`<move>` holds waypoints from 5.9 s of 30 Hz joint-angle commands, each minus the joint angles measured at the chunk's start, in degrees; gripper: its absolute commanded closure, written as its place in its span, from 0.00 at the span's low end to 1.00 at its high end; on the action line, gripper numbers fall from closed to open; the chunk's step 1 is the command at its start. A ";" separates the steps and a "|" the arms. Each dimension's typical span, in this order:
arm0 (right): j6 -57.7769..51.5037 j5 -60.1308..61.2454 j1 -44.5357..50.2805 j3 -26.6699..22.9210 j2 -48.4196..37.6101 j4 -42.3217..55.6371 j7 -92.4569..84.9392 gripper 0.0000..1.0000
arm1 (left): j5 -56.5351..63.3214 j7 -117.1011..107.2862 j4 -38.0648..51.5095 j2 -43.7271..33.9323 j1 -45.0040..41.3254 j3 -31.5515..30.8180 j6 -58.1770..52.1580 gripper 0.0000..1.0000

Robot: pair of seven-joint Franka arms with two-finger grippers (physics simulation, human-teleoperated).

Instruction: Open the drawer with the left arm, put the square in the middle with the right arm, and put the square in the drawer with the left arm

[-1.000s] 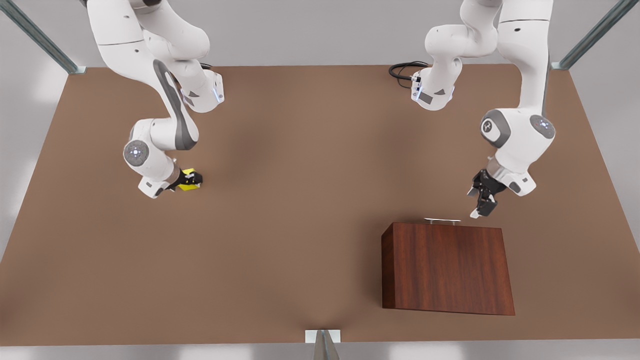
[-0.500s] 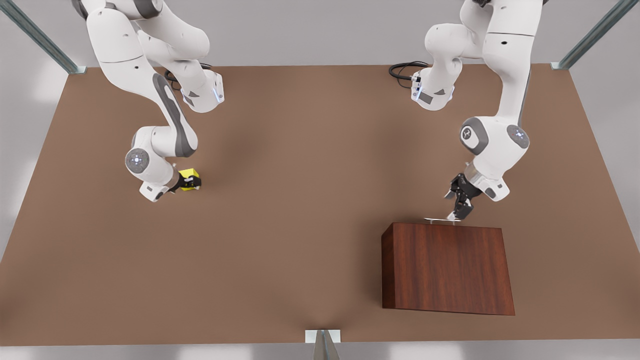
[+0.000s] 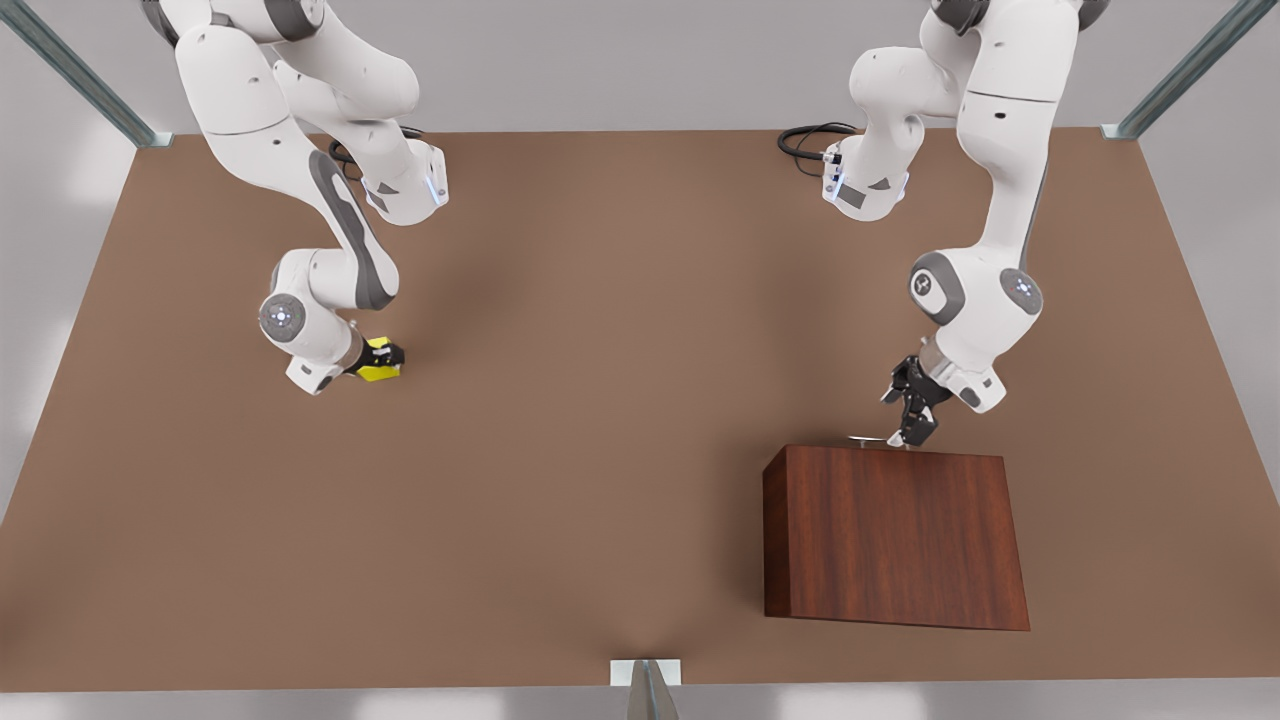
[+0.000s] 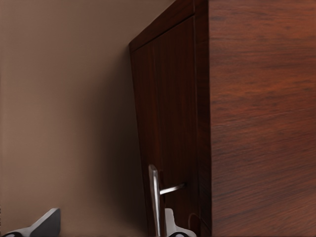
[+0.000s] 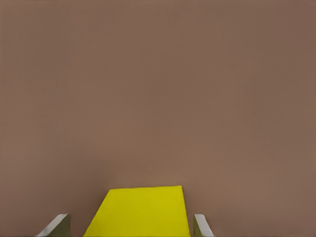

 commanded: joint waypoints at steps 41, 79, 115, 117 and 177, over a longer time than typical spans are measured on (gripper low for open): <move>1.06 -0.09 -1.06 0.18 -1.56 -2.70 -9.85 0.52 | -0.19 -1.41 -18.90 -29.17 -2.64 0.53 -7.38 0.00; -22.59 0.35 38.85 5.89 26.92 61.64 81.57 0.00 | 34.35 57.48 45.70 7.92 -2.11 -12.74 -60.12 0.00; -52.47 -2.19 1.76 -3.95 3.18 63.40 5.89 0.00 | 44.11 55.02 43.68 34.81 -26.98 -12.04 -36.21 0.00; -52.47 -2.19 1.41 -4.13 3.27 63.40 5.97 0.00 | 44.11 55.02 43.68 35.08 -26.98 -12.04 -36.12 0.00; -49.92 -2.02 1.23 -4.22 5.56 65.50 6.15 0.00 | 36.20 90.54 50.79 16.53 -19.07 9.32 -70.04 0.00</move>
